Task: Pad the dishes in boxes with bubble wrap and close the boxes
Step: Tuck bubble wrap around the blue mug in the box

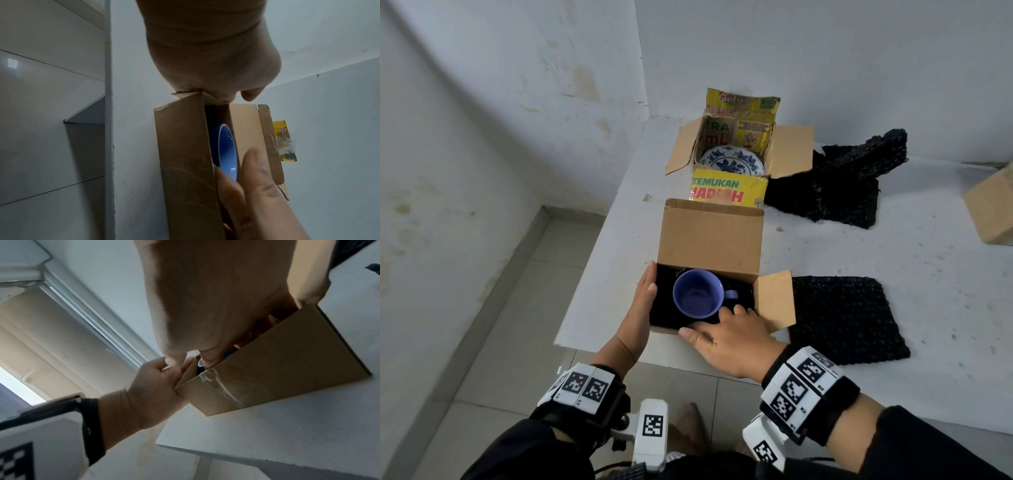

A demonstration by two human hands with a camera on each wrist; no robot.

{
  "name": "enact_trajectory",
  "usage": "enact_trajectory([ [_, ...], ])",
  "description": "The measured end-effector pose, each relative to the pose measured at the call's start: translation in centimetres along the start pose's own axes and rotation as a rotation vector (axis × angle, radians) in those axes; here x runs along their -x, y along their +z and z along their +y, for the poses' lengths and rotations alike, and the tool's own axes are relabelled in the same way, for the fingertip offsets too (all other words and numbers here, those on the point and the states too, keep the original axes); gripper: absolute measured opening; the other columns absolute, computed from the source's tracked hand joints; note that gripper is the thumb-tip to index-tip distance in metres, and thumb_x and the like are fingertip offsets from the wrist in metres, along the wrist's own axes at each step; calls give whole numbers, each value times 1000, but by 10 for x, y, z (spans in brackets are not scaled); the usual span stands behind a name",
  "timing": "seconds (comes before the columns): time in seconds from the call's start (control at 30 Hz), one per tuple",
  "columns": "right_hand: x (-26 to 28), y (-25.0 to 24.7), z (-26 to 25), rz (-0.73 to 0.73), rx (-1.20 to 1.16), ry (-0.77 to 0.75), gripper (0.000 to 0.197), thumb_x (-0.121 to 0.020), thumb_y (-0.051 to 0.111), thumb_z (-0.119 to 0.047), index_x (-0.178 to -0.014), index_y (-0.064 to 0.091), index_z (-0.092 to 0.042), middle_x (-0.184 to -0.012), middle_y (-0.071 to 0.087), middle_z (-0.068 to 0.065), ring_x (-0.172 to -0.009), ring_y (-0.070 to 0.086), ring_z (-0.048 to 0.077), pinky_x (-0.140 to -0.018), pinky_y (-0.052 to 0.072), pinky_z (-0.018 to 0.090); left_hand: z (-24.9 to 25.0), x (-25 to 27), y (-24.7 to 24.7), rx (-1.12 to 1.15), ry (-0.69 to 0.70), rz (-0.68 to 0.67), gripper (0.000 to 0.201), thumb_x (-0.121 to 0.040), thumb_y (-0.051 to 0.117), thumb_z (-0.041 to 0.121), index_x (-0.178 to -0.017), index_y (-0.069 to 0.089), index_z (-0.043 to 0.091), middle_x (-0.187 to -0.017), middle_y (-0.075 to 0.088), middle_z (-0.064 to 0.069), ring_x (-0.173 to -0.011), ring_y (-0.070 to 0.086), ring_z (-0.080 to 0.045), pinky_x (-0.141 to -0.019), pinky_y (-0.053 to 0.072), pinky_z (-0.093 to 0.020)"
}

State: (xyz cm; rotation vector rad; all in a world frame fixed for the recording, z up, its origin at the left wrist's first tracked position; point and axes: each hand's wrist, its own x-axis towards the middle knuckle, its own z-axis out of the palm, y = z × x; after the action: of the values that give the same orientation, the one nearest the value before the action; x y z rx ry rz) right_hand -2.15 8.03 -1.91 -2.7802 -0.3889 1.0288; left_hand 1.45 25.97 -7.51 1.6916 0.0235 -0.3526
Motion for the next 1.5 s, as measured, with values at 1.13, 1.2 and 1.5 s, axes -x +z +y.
enact_trajectory([
  [1.13, 0, -12, 37, 115, 174, -113, 48, -101, 22, -32, -96, 63, -8, -104, 65, 8, -104, 55, 23, -117, 14, 38, 36, 9, 6, 213, -119, 43, 38, -105, 20, 27, -132, 46, 27, -131, 55, 12, -125, 46, 4, -100, 34, -11],
  [1.2, 2, -13, 41, 143, 175, -142, 44, -100, 25, -32, -103, 63, -10, -109, 64, 6, -107, 54, 22, -117, 14, 39, 38, 9, 3, 225, -142, 40, 38, -103, 25, 37, -131, 48, 28, -129, 58, 14, -129, 45, -1, -104, 34, -17],
  [1.5, 58, -38, 110, 601, -232, -259, 27, -92, 46, -25, -100, 70, -18, -96, 66, -4, -91, 60, 15, -76, 50, 36, 94, 2, 62, -226, 153, 151, 36, -101, 34, 36, -137, 41, 33, -152, 28, 12, -141, 8, 1, -116, 18, -36],
])
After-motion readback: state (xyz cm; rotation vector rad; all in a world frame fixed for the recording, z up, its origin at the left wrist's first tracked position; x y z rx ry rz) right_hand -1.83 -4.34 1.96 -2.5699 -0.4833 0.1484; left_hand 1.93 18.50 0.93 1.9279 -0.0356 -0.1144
